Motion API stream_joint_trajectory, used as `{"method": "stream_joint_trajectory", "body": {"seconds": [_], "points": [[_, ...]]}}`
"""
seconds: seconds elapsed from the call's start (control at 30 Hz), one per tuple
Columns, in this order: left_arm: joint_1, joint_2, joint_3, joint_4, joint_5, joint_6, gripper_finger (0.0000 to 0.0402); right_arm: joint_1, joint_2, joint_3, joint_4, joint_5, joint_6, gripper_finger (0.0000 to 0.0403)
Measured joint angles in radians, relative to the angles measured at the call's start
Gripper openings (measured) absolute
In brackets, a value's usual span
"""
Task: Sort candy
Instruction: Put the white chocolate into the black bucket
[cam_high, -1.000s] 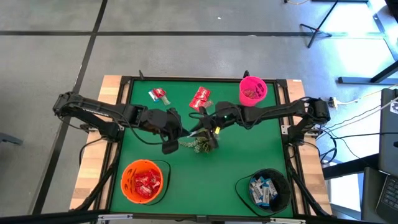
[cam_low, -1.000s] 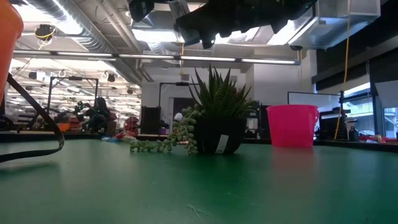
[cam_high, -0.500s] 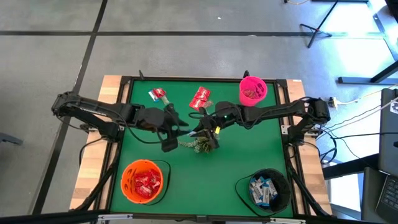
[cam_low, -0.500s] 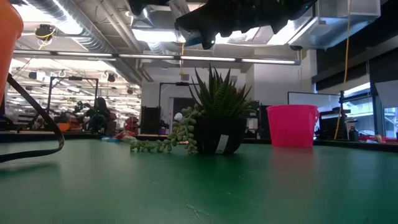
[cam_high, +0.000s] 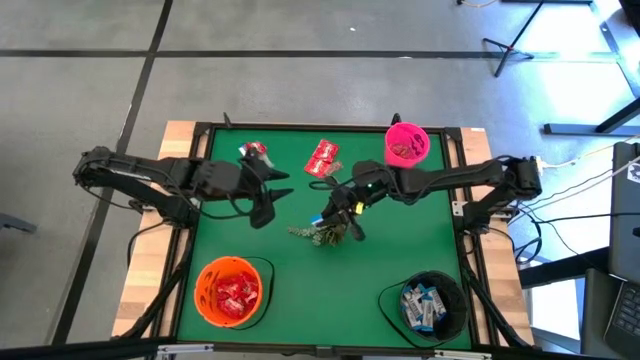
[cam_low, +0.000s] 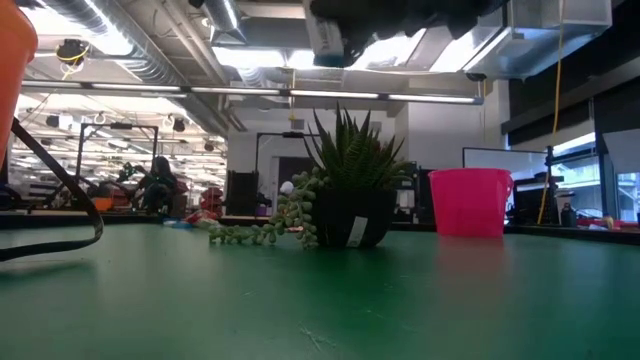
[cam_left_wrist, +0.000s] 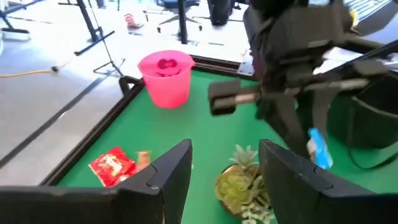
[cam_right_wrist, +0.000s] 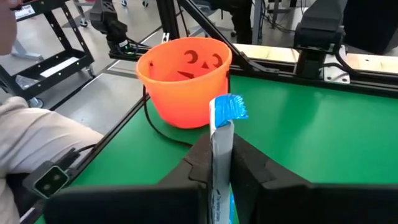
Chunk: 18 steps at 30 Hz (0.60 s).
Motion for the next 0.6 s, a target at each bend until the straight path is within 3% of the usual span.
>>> {"method": "stream_joint_trajectory", "body": {"seconds": [0.17, 0.37, 0.6], "points": [[-0.001, 0.001, 0.000, -0.016, -0.067, 0.022, 0.0179, 0.008, -0.070, 0.000, -0.095, 0.004, 0.007, 0.0038], [-0.008, 0.002, -0.016, -0.001, -0.090, 0.019, 0.0179, 0.034, -0.151, 0.000, -0.243, 0.083, -0.004, 0.0039], [-0.005, -0.043, -0.259, 0.135, -0.173, -0.075, 0.0179, 0.121, -0.237, 0.000, -0.447, 0.171, -0.004, 0.0039]]}}
